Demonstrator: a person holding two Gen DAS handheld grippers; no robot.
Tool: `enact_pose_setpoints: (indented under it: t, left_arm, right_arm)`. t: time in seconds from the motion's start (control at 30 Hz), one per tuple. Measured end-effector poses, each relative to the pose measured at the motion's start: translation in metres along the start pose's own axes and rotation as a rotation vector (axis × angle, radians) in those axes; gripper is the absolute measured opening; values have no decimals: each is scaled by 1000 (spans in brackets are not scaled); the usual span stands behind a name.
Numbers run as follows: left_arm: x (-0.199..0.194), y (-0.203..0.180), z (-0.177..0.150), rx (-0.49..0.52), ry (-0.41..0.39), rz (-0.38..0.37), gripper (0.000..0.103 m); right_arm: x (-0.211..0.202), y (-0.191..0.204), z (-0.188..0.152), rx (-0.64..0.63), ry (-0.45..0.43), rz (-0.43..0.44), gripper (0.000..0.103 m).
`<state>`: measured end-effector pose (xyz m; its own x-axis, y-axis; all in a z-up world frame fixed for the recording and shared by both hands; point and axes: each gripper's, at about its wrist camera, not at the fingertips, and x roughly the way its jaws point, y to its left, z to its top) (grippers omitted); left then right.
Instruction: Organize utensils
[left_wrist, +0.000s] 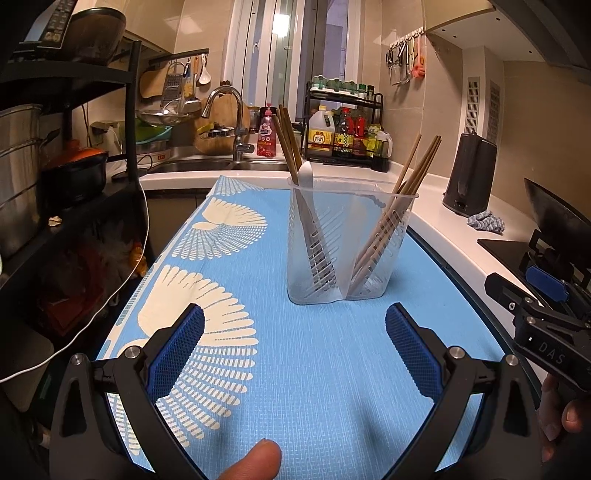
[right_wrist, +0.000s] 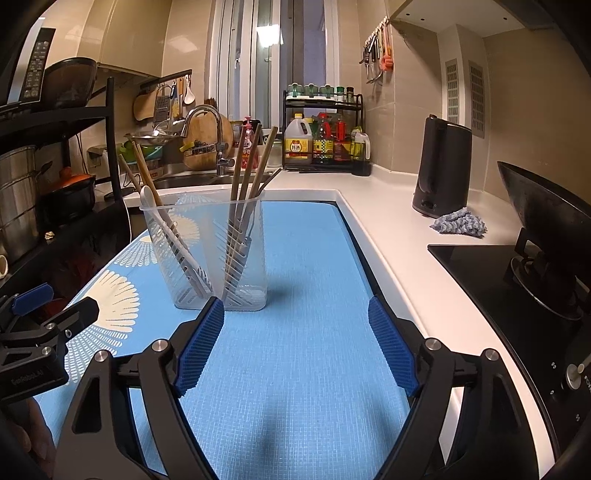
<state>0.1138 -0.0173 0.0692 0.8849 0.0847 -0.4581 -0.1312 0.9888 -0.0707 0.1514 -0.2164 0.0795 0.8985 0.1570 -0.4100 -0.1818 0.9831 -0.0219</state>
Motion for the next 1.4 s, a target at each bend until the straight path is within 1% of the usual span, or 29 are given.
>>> enact_pose_setpoints:
  t: [0.17,0.23,0.3,0.43,1.2,1.4]
  left_arm:
    - [1,-1,-2,0,1,-6,95]
    - [3,-1,-3,-4,11,-9,96]
    - [4,-1,-3,-4,17,-14,96]
    - [4,-2,-3,-1,6,-13,96]
    - [0,-2,1,10,-24,-3,96]
    - [3,2,0,-10,-7,-11,96]
  right_arm:
    - [1,-2,-1,-2,-7,-18,86]
    - [0,-3,-1,-1,-19,-31,95]
    - [1,-5,-1,1,-19,-32,98]
    - [4,-4,-1,0,-4,-20,98]
    - [4,-3,-1,1,-5,-21,98]
    - [4,-3,-1,2,-5,-21,98]
